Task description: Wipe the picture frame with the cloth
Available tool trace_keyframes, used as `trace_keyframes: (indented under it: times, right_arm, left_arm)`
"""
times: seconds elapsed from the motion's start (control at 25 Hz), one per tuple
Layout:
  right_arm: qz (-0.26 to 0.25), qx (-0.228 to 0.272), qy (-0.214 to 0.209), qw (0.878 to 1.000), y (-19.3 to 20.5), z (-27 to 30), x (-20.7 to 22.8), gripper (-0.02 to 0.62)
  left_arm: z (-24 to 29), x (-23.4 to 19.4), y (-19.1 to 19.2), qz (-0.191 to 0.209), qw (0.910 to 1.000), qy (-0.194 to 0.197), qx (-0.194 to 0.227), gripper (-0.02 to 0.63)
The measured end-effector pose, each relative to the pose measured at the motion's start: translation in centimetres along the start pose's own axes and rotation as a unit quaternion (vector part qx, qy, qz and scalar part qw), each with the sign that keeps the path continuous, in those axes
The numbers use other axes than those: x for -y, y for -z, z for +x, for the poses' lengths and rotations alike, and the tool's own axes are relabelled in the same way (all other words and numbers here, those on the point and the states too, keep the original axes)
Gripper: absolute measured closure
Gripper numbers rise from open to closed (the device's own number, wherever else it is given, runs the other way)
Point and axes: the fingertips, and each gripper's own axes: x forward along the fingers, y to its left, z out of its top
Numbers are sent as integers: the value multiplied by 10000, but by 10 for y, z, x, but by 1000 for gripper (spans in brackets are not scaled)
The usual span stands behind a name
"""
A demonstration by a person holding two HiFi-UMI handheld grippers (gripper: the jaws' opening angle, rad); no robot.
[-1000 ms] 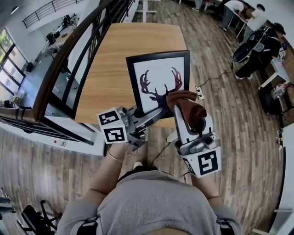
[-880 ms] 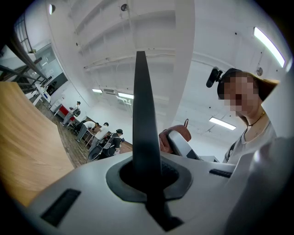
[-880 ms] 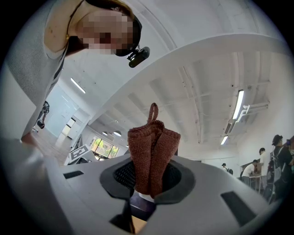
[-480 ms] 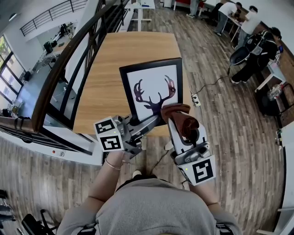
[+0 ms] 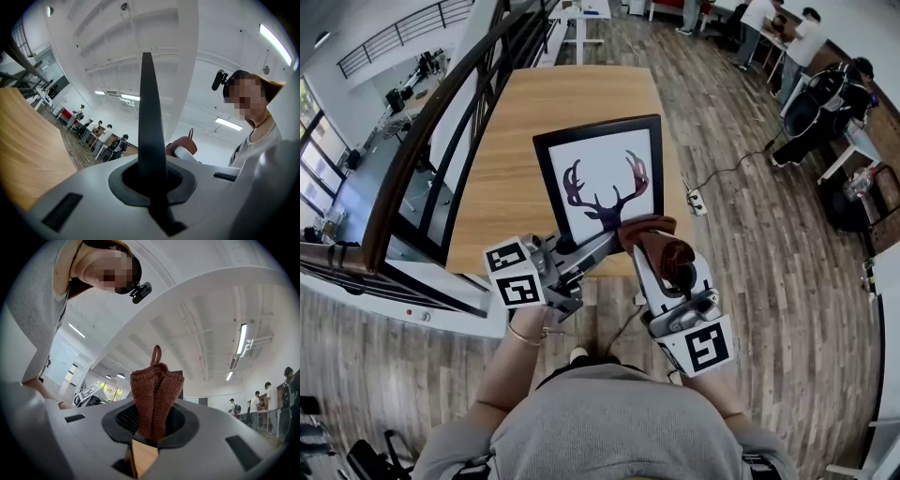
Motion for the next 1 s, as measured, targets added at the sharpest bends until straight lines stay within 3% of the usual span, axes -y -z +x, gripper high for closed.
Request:
trace_keyframes:
  times: [0.24,0.4,0.68,1.0]
  right_arm:
    - [28,173,-16,9998,-1,0,-1,500]
    - [53,-172,3,9998,10,-5,-1,500]
    - [306,-75,142,9994,1,-2,0,500]
    - [289,-431,-188,9985,22,-17,0,500]
  left_arm:
    - [-1,-4,1,26,10000,-10,-23,586]
    - [-1,-3,1,9,10000,-14,-14,588]
    - [-1,-3,1,33,10000,-46,-30,588]
    - [-3,-12,8,-98,9994,-318,-84,588]
